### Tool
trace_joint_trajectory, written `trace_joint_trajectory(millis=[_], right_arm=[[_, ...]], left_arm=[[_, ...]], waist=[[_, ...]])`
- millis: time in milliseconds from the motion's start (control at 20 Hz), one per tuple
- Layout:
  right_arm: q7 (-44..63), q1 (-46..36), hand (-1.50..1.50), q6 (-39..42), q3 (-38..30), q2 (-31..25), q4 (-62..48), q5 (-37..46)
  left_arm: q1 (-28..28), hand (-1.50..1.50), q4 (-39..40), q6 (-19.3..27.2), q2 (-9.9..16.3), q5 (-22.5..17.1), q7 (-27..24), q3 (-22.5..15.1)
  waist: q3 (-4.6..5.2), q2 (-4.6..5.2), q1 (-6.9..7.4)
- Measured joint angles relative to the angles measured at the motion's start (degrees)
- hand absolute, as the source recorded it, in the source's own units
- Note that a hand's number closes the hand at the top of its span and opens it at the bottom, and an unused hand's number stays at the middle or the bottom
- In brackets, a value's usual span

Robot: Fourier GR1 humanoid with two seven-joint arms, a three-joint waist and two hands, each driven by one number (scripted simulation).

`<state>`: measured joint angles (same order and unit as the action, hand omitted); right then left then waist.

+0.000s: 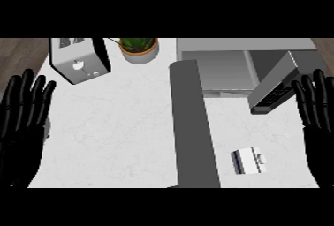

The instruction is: Pick up the milk, place it into the microwave and close the microwave

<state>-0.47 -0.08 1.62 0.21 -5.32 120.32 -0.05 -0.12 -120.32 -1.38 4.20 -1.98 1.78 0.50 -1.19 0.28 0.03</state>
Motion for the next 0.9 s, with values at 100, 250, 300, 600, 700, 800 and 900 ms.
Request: trace_joint_trajectory(millis=[100, 250, 300, 600, 700, 800, 900], right_arm=[[-0.35, 2.17, -1.5, -0.44, 1.21, 0.93, 1.52, 1.0], [-1.05, 9.37, -1.5, 0.34, 1.87, 0.86, 6.89, 1.48], [-1.36, 11.94, -1.5, 0.58, 2.07, 0.86, 8.75, 1.76], [-2.09, 24.7, -1.5, 3.37, 6.04, 1.68, 12.59, 0.6], [-4.07, 28.41, -1.5, 4.24, 6.73, 1.94, 12.91, 0.65], [-6.83, 31.89, -1.5, 4.98, 7.46, 2.29, 12.18, 1.28], [-9.24, 34.69, -1.5, 5.36, 8.04, 2.74, 11.24, 1.75]], left_arm=[[0.04, -1.5, 0.6, 0.46, -0.28, 1.25, 0.2, -0.55], [0.96, -1.5, 1.96, 0.42, -0.7, 1.64, -1.65, -0.48], [0.89, -1.5, 3.24, 0.37, -0.86, 1.75, -2.44, -0.44], [5.85, -1.5, 4.29, 4.27, -3.39, -6.47, -2.65, -2.52], [9.48, -1.5, 3.69, 4.11, -3.7, -7.62, -4.95, -3.87], [12.48, -1.5, 3.86, 3.03, -3.83, -8.4, -7.13, -4.43], [14.85, -1.5, 4.45, 2.53, -3.9, -8.86, -9.47, -5.41]], waist=[[0.45, -0.12, -0.12], [0.85, -0.29, -0.47], [0.93, -0.32, -0.6], [1.15, -0.47, -0.77], [1.17, -0.49, -0.6], [1.18, -0.49, -0.51], [1.19, -0.48, -0.46]])
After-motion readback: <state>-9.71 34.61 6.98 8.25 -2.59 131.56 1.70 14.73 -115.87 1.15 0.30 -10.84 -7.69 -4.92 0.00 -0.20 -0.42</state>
